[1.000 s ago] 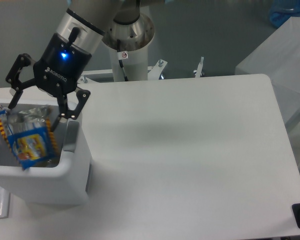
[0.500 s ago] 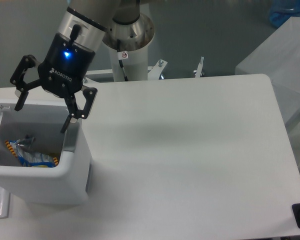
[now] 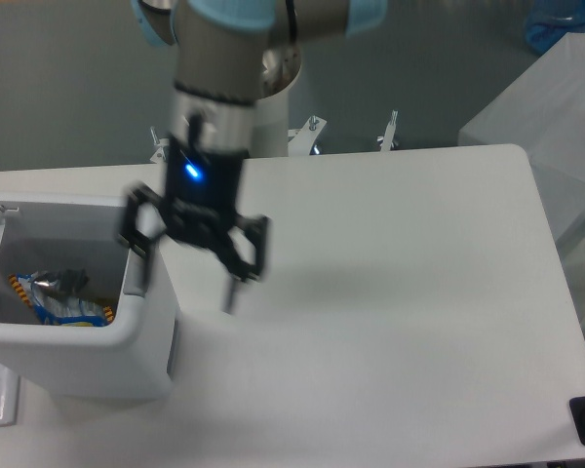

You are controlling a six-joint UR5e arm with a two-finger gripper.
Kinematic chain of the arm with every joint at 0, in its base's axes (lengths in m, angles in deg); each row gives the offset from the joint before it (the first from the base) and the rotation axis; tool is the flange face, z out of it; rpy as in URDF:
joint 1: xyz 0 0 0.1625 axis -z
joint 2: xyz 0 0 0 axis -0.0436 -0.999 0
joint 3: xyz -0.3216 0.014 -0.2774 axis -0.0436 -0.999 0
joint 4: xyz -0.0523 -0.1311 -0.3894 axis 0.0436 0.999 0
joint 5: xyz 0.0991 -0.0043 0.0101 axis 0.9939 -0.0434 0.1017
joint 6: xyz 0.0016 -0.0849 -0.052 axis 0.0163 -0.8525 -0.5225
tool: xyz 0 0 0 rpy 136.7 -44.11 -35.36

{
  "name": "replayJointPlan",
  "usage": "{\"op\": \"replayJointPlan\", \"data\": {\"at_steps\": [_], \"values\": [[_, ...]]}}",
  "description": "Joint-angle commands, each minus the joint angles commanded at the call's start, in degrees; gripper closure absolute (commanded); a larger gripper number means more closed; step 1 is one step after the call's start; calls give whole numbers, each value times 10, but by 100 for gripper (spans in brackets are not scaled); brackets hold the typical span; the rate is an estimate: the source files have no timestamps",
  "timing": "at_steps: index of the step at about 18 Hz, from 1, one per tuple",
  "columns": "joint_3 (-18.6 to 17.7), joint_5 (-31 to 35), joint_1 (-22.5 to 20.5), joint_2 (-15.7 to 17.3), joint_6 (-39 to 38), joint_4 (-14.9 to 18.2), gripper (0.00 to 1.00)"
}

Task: Place the trash in the trash can

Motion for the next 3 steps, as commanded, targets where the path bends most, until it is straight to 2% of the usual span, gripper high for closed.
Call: {"op": "replayJointPlan", "data": {"at_steps": [3], "values": [[8, 16, -7, 1, 10, 1, 0]]}}
